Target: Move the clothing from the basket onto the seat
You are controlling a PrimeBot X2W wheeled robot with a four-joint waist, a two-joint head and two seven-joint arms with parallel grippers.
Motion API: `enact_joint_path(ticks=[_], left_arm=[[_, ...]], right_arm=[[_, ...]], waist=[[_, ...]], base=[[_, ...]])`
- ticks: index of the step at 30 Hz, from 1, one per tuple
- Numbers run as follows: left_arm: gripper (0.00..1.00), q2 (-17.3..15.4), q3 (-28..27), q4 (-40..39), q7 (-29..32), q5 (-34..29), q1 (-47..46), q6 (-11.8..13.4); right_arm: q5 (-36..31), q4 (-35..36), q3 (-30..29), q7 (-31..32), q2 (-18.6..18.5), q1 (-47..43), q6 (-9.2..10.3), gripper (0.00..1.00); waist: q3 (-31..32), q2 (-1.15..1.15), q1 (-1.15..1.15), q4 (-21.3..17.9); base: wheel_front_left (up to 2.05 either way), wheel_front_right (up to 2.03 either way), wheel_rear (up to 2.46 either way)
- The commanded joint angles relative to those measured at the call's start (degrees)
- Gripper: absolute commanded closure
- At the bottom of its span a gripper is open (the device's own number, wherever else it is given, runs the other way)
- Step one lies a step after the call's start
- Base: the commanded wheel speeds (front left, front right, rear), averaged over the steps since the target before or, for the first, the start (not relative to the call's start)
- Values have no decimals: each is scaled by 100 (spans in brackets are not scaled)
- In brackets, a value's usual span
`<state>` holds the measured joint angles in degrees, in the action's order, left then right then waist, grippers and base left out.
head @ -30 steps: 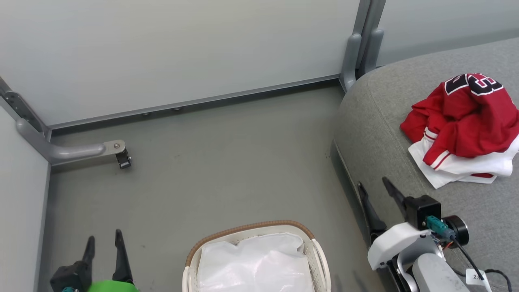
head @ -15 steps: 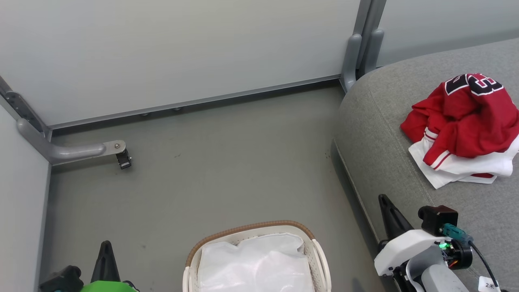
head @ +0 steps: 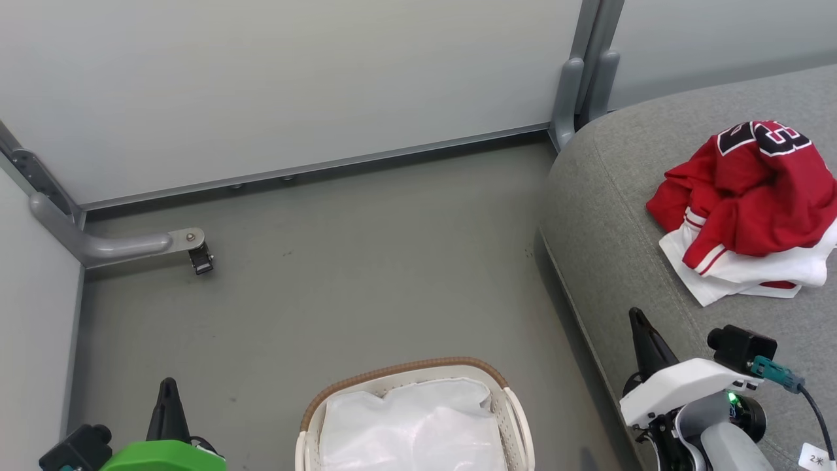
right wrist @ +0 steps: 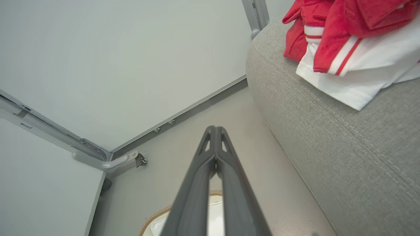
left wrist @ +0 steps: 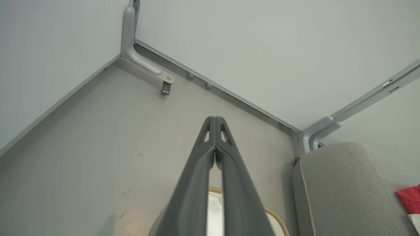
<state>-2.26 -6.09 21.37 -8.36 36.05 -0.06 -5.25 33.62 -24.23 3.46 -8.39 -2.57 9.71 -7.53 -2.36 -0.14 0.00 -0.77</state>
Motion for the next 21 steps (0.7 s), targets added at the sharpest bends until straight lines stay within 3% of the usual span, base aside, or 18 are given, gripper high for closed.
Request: enact_joint_path(ticks=[1,21], left_arm=[[100,-36,-16,-102,43,212,-176,-34],[100,-50,-27,-280,454,1744,-329,-89]], right_arm=[[223,128,-56,48,-19,7,2,100],[1820,383,-327,457,-26,-86,3,100]], waist=[[3,3,0,1],[49,5,0,16]], base=[[0,0,0],[0,0,0]])
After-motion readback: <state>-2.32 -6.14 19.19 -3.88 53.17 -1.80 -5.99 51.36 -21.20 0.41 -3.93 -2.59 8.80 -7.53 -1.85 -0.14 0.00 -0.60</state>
